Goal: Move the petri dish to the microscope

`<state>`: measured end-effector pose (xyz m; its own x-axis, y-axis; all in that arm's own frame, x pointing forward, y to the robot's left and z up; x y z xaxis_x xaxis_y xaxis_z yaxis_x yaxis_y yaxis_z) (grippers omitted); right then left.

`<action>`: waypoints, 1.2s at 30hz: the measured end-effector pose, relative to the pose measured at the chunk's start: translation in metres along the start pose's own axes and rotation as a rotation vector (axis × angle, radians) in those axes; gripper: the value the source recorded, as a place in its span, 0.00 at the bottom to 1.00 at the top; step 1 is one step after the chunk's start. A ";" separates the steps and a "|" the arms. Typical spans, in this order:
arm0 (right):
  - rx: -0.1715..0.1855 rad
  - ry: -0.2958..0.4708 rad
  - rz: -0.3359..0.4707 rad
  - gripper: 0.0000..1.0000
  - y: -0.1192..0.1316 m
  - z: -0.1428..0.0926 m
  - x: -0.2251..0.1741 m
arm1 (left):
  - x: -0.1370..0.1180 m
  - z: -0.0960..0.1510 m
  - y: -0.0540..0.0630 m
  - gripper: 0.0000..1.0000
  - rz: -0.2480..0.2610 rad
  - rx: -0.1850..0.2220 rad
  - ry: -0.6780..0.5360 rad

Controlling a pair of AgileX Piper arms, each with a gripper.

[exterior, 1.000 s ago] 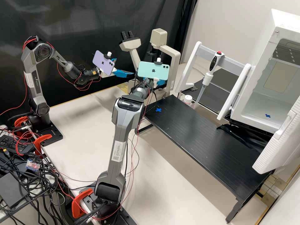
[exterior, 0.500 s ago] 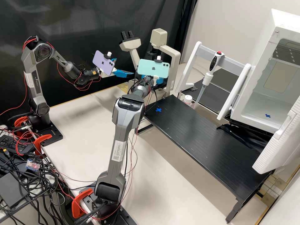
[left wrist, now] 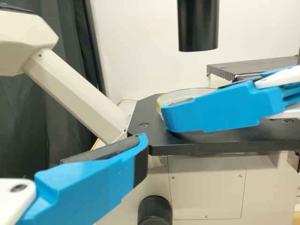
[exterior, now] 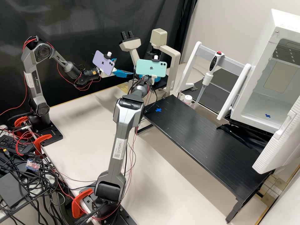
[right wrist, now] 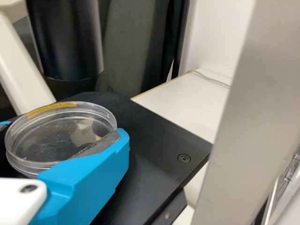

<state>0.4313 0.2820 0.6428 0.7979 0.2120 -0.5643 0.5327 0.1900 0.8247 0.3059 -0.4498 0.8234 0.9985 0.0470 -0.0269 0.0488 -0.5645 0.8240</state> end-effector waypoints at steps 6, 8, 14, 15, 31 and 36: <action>-0.023 -0.011 0.039 0.00 0.004 0.001 0.000 | 0.000 0.000 0.000 1.00 0.000 0.000 0.000; -0.008 -0.023 0.048 0.00 0.006 0.003 0.000 | 0.000 0.000 0.000 1.00 0.000 0.000 0.000; -0.009 -0.056 0.052 0.00 0.008 0.007 -0.001 | 0.000 0.000 0.000 1.00 0.000 0.000 0.000; -0.007 -0.060 0.050 0.00 0.008 0.007 -0.001 | 0.000 0.000 0.000 1.00 0.000 0.000 0.000; -0.031 -0.070 0.021 0.00 0.005 0.002 -0.007 | 0.000 0.000 0.000 1.00 0.000 0.000 0.000; -0.033 -0.057 0.013 0.00 0.005 -0.001 -0.010 | 0.000 0.000 0.000 1.00 0.000 0.000 0.000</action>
<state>0.4255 0.2814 0.6523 0.8200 0.1602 -0.5495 0.5131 0.2196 0.8297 0.3059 -0.4498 0.8234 0.9985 0.0470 -0.0269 0.0488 -0.5645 0.8240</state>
